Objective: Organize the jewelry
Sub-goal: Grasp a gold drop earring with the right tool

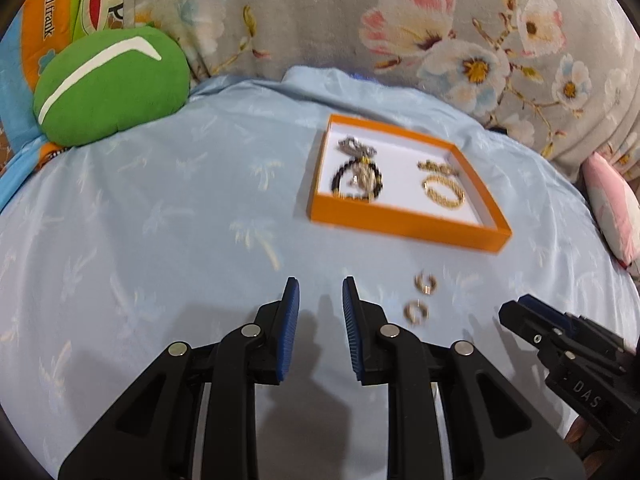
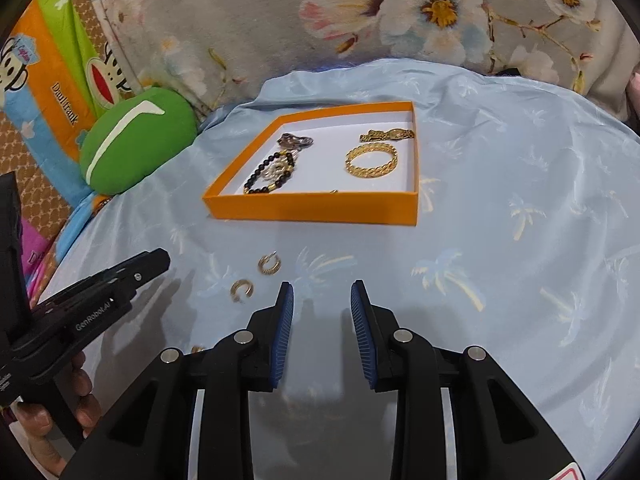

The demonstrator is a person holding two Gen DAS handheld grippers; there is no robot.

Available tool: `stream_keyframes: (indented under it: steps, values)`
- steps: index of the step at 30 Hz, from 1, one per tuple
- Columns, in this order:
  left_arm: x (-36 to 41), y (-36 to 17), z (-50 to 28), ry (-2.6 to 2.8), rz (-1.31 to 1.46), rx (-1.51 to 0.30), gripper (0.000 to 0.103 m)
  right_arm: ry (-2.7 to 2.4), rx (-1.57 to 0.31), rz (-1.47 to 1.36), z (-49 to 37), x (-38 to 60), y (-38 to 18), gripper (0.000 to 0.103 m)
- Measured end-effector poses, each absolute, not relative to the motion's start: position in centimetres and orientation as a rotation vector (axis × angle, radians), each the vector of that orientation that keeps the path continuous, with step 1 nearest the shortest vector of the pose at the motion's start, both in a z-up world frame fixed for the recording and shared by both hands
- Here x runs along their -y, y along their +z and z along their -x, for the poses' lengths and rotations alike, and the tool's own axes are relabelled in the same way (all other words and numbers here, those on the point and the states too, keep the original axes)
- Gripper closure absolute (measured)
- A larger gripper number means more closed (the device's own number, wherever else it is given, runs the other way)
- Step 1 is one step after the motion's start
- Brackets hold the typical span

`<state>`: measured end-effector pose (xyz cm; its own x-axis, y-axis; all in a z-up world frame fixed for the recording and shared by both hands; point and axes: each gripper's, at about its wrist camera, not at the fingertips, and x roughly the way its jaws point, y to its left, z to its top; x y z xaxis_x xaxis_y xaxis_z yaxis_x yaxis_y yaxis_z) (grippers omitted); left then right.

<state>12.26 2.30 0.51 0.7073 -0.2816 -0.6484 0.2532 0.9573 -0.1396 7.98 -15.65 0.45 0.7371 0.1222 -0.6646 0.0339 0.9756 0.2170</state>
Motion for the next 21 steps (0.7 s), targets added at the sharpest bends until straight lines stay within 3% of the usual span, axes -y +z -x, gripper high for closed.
stream_keyframes:
  steps: [2, 5, 21]
  values:
    - [-2.8, 0.3, -11.4, -0.308, 0.054, -0.742, 0.079, 0.064, -0.752, -0.205, -7.3, 14.9, 0.4, 0.073]
    - [-3.4, 0.2, -10.4, -0.307, 0.067, -0.741, 0.065, 0.074, -0.764, -0.169, -6.9, 13.7, 0.3, 0.073]
    - [-3.9, -0.3, -9.1, -0.338, 0.085, -0.78, 0.065, 0.069, -0.87, 0.006, -8.8, 10.0, -0.9, 0.073]
